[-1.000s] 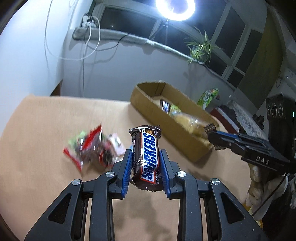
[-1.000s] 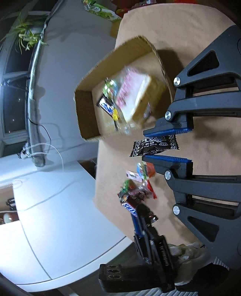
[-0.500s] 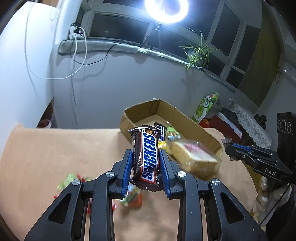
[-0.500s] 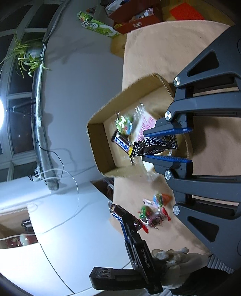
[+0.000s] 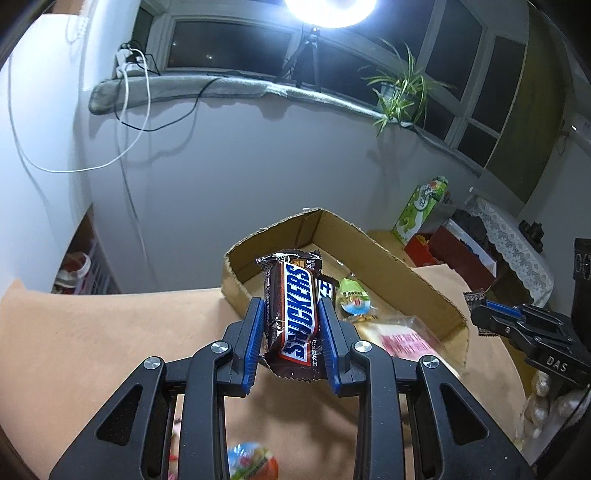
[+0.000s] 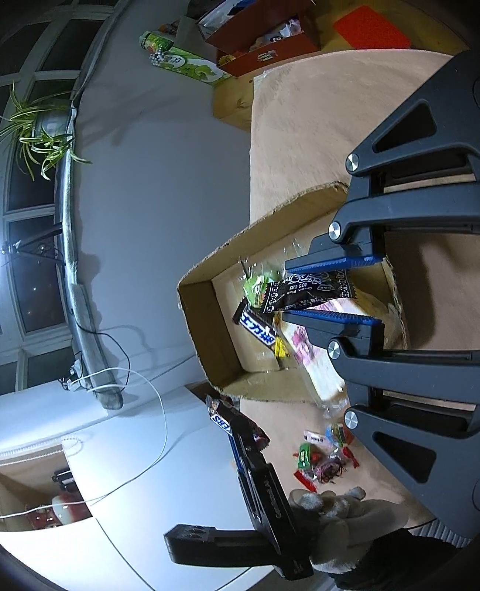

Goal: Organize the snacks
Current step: 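Carry both candies into the box and open both grippers, then move both grippers back over the red candy bag and orange duck-egg packet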

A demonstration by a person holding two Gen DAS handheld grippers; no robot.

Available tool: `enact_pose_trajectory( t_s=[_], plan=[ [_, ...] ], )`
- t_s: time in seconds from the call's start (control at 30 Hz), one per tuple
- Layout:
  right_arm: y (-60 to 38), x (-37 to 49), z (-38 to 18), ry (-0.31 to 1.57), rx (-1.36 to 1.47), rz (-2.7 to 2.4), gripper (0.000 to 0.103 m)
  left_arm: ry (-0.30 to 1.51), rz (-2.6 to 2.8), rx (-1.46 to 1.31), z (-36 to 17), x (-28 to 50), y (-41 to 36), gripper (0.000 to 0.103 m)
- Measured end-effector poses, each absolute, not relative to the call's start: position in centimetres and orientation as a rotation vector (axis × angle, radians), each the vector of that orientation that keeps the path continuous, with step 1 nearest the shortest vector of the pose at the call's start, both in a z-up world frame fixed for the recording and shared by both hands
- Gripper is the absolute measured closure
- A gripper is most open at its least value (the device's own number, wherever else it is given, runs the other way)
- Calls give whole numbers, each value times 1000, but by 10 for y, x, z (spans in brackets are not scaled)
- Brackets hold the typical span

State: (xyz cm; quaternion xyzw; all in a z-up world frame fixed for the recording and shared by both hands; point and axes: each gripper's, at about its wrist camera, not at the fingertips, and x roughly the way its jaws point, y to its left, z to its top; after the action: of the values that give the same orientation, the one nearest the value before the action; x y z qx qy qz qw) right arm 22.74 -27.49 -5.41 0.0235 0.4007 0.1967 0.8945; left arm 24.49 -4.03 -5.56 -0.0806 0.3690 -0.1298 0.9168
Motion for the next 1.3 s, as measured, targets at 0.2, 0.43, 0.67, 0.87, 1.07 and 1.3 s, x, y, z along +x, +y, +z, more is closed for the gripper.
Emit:
enact_pose_trajectory(
  t_s=[0.2, 0.43, 0.67, 0.87, 1.07, 1.3],
  plan=[
    [-280, 239, -64, 853, 51, 389, 83, 790, -270, -160, -66, 265, -50, 75],
    [-284, 247, -75, 879, 59, 385, 83, 806, -265, -149, -71, 278, -59, 75],
    [-283, 248, -76, 880, 48, 394, 81, 810, -273, -161, -72, 284, -63, 75],
    [-281, 241, -67, 830, 32, 386, 23, 815, -250, -162, -69, 284, -66, 51],
    [-276, 235, -60, 818, 11, 392, 20, 795, -237, -162, -62, 279, -61, 51],
    [-267, 223, -51, 800, -7, 400, 20, 772, -238, -163, -53, 268, -53, 51]
  ],
)
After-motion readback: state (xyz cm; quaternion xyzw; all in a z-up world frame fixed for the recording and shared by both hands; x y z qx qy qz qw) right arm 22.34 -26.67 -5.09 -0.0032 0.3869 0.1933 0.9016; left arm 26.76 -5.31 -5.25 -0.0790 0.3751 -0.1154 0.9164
